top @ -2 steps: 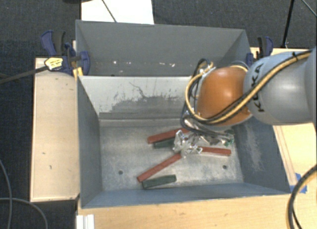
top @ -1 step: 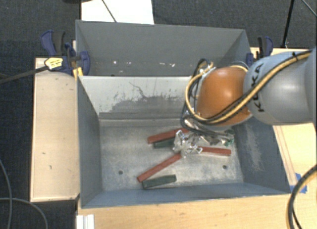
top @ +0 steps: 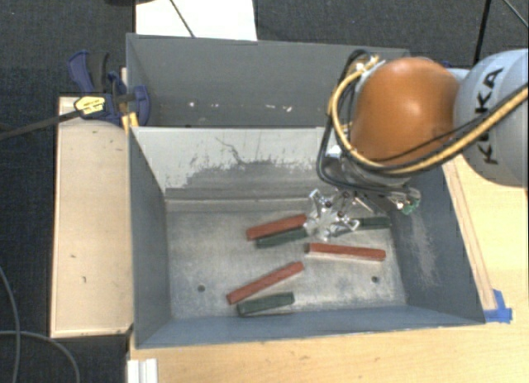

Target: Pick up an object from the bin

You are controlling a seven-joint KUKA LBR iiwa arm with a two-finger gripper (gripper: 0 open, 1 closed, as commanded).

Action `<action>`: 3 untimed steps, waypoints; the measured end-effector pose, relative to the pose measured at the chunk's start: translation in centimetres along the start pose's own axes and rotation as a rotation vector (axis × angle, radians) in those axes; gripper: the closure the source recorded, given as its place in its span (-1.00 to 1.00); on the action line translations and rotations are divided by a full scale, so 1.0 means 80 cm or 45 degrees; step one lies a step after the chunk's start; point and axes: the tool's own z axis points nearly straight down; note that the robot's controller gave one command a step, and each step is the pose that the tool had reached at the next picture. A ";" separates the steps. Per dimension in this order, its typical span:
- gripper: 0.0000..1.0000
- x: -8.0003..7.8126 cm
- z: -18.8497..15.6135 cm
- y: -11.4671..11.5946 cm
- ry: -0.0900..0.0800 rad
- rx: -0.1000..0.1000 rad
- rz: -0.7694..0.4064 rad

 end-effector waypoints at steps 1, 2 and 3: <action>1.00 0.000 0.000 0.000 0.001 -0.001 0.002; -1.00 -0.011 0.077 0.006 0.001 -0.001 0.079; -1.00 -0.011 0.077 0.006 0.000 -0.001 0.080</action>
Offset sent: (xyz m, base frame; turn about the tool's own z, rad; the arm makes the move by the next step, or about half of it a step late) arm 0.0027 0.0089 -0.0621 0.0609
